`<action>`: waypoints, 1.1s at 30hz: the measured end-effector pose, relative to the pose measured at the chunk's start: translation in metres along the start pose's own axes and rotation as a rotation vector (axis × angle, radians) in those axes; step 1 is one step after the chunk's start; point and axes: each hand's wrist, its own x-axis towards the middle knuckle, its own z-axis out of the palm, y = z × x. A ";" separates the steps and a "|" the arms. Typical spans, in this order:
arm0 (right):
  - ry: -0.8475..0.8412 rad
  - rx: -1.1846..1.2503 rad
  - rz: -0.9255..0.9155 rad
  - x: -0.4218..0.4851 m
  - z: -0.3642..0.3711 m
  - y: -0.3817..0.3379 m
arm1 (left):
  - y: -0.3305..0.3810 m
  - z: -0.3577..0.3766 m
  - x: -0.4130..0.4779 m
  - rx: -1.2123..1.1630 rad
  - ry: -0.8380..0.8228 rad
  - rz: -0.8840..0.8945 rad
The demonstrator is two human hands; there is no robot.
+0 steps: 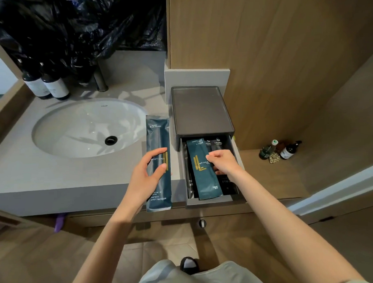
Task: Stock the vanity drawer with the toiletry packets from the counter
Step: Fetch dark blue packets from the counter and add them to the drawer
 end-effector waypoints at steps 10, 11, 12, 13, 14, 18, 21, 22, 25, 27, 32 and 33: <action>0.118 -0.129 -0.140 0.011 0.031 0.010 | -0.004 -0.005 -0.012 -0.015 -0.002 -0.048; 0.141 -0.171 -0.190 0.010 0.029 0.011 | -0.003 -0.004 -0.012 -0.015 -0.004 -0.048; 0.162 -0.221 -0.245 0.009 0.028 0.012 | -0.003 -0.004 -0.011 -0.016 -0.007 -0.047; 0.169 -0.281 -0.296 0.008 0.025 0.013 | -0.003 -0.004 -0.011 -0.018 -0.009 -0.050; 0.150 -0.343 -0.351 0.007 0.021 0.013 | -0.003 -0.004 -0.010 -0.020 -0.010 -0.055; -0.126 -0.584 -0.503 0.000 0.004 0.017 | -0.004 -0.002 -0.007 -0.057 -0.014 -0.058; -0.255 -0.766 -0.497 -0.004 0.001 0.022 | -0.008 0.000 -0.003 -0.126 -0.032 -0.063; -0.264 -0.797 -0.496 -0.005 0.003 0.023 | -0.009 0.000 -0.002 -0.154 -0.047 -0.083; -0.252 -0.830 -0.492 -0.007 0.005 0.021 | -0.010 0.002 0.003 -0.199 -0.061 -0.147; -0.233 -0.877 -0.500 -0.010 0.003 0.016 | -0.010 0.001 0.009 -0.173 -0.073 -0.181; 0.134 -0.667 -0.695 -0.036 -0.006 -0.006 | -0.006 -0.010 0.030 0.461 -0.142 -0.024; 0.195 -0.639 -0.764 -0.044 -0.009 -0.013 | -0.002 -0.013 0.032 0.547 -0.173 0.010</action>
